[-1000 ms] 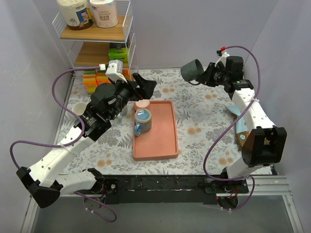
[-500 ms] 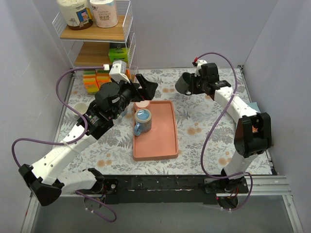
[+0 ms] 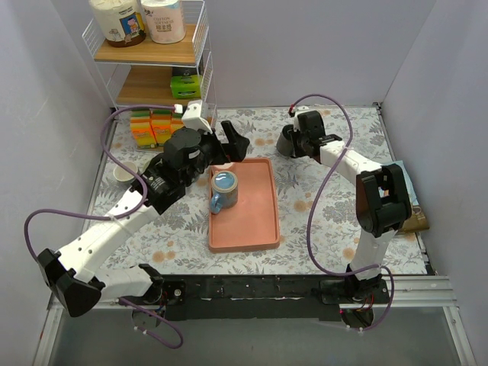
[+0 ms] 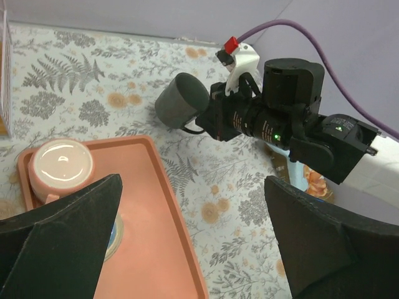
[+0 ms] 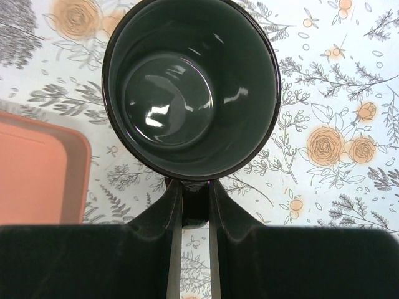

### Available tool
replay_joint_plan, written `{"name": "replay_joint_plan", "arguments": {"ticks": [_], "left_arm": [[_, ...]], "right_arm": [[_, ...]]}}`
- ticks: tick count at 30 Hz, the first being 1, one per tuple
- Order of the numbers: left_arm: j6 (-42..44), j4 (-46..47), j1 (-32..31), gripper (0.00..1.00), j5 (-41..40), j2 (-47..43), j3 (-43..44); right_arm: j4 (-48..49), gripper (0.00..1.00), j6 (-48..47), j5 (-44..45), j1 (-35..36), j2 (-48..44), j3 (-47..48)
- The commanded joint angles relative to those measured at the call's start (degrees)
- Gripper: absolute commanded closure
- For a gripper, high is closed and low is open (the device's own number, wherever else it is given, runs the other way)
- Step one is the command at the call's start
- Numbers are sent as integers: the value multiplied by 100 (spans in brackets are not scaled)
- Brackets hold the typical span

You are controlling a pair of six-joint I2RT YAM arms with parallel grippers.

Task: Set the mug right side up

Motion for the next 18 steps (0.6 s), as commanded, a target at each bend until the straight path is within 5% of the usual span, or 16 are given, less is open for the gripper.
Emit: {"name": "replay_joint_plan", "arguments": {"ticks": [1,9,12,13,15,16,18], "left_arm": [[-66,-462,-6,2,-101,69,-14],[-57,-1095,-6,2,-206,237,57],[-83,-1358,-6,2,-250,228,22],[-83,-1524,-6,2,-268,219,13],[-110,-1710,-6,2,-320,236,4],[-110,-1885,-6,2,-320,245,13],[-118,-2035,-6,2,-338,263,4]], "right_arm": [[817,99,-157,609,71,244,108],[861,99,-272,856,124,588,126],[896,70,-263,918,177,501,20],[992,51,-272,936,203,457,-23],[1011,39,-272,875,212,352,-50],[924,19,-246,805,212,334,-7],[826,15,-193,795,212,307,169]]}}
